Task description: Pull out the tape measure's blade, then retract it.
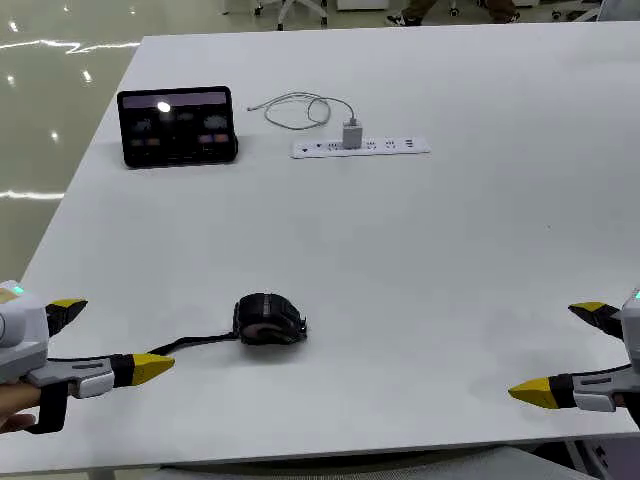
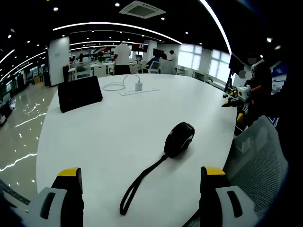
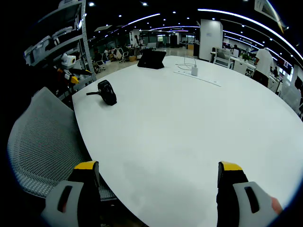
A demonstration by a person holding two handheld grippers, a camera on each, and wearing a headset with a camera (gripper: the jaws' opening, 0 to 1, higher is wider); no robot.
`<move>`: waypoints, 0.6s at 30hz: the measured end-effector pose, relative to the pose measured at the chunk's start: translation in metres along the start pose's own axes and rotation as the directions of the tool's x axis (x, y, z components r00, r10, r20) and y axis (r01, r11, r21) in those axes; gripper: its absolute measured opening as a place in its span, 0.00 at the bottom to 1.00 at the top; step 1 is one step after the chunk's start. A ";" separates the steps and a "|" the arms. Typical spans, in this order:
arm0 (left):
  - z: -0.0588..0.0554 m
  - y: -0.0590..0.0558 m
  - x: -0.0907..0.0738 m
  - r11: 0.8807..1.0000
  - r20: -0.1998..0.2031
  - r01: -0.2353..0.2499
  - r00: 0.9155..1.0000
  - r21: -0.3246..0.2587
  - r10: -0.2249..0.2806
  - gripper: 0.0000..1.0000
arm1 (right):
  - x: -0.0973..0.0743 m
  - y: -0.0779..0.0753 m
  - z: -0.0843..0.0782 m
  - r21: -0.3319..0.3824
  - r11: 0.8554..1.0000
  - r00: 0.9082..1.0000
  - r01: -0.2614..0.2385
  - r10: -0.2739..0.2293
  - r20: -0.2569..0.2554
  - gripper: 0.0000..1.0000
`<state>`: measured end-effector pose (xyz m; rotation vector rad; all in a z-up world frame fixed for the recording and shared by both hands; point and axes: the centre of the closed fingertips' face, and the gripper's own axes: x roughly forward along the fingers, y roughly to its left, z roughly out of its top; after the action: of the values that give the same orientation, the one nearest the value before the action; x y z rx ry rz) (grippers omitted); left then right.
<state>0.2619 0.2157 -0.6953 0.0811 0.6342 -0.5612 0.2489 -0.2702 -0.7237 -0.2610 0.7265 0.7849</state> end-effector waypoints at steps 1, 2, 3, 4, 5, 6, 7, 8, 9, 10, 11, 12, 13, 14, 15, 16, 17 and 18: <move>0.000 0.000 0.000 1.000 0.001 0.002 1.000 -0.002 -0.002 1.00 | 0.000 0.000 0.000 -0.001 1.000 1.000 0.002 -0.002 0.000 1.00; -0.001 0.000 0.000 1.000 0.001 0.002 1.000 -0.001 -0.002 1.00 | -0.001 0.001 0.000 0.000 1.000 1.000 0.001 -0.001 0.001 1.00; -0.002 0.000 0.000 1.000 -0.002 0.003 1.000 -0.002 -0.003 1.00 | -0.001 0.001 0.000 0.001 1.000 1.000 0.002 -0.002 0.001 1.00; -0.002 0.000 0.000 1.000 -0.003 0.004 1.000 -0.003 -0.004 1.00 | -0.001 0.001 0.000 0.002 1.000 1.000 0.003 -0.003 0.002 1.00; -0.002 0.000 0.000 1.000 -0.004 0.005 1.000 -0.002 -0.005 1.00 | -0.001 0.001 -0.001 0.004 1.000 1.000 0.002 -0.002 0.001 1.00; -0.002 0.000 0.000 1.000 -0.004 0.005 1.000 -0.002 -0.005 1.00 | -0.001 0.001 -0.002 0.007 1.000 1.000 0.001 -0.001 0.000 1.00; -0.002 0.000 0.000 1.000 -0.004 0.005 1.000 -0.003 -0.005 1.00 | -0.001 0.001 -0.002 0.006 1.000 1.000 0.003 -0.003 0.001 1.00; -0.002 0.000 0.000 1.000 -0.001 0.006 1.000 -0.002 -0.006 1.00 | -0.002 0.002 -0.002 0.007 1.000 1.000 0.002 -0.002 0.001 1.00; -0.001 0.000 0.000 1.000 0.000 0.006 1.000 -0.001 -0.006 1.00 | -0.002 0.002 -0.002 0.008 1.000 1.000 0.002 -0.002 0.001 1.00; -0.001 0.000 0.000 1.000 0.000 0.006 1.000 -0.001 -0.006 1.00 | -0.002 0.002 -0.003 0.009 1.000 1.000 0.002 -0.002 0.001 1.00; -0.001 0.000 0.000 1.000 0.001 0.007 1.000 -0.001 -0.007 1.00 | -0.002 0.003 -0.003 0.012 1.000 1.000 0.000 0.000 0.000 1.00; -0.001 0.000 0.001 1.000 0.000 0.008 1.000 -0.001 -0.008 1.00 | -0.002 0.004 -0.004 0.013 1.000 1.000 0.000 0.000 -0.001 1.00; -0.001 -0.001 0.001 1.000 -0.001 0.008 1.000 -0.001 -0.008 1.00 | -0.002 0.004 -0.004 0.012 1.000 1.000 -0.001 0.001 -0.003 1.00; -0.001 -0.001 0.001 1.000 -0.001 0.010 1.000 0.000 -0.010 1.00 | -0.001 0.005 -0.004 0.014 1.000 1.000 -0.004 0.004 -0.003 1.00; 0.000 -0.002 0.001 1.000 -0.003 0.010 1.000 0.001 -0.010 1.00 | -0.002 0.005 -0.002 0.011 1.000 1.000 -0.001 0.001 0.000 1.00; 0.000 -0.003 0.002 1.000 -0.003 0.012 1.000 0.002 -0.012 1.00 | -0.002 0.004 -0.001 0.007 1.000 1.000 0.002 -0.002 0.004 1.00; 0.000 -0.003 0.002 1.000 -0.003 0.014 1.000 0.004 -0.014 1.00 | -0.002 0.004 -0.001 0.008 1.000 1.000 0.002 -0.002 0.006 1.00; 0.001 -0.004 0.003 1.000 -0.001 0.018 1.000 0.007 -0.018 1.00 | -0.003 0.004 0.001 0.006 1.000 1.000 0.005 -0.005 0.011 1.00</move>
<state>0.2623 0.2105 -0.6955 0.0818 0.6344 -0.5811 0.2453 -0.2685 -0.7212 -0.2530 0.7180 0.7788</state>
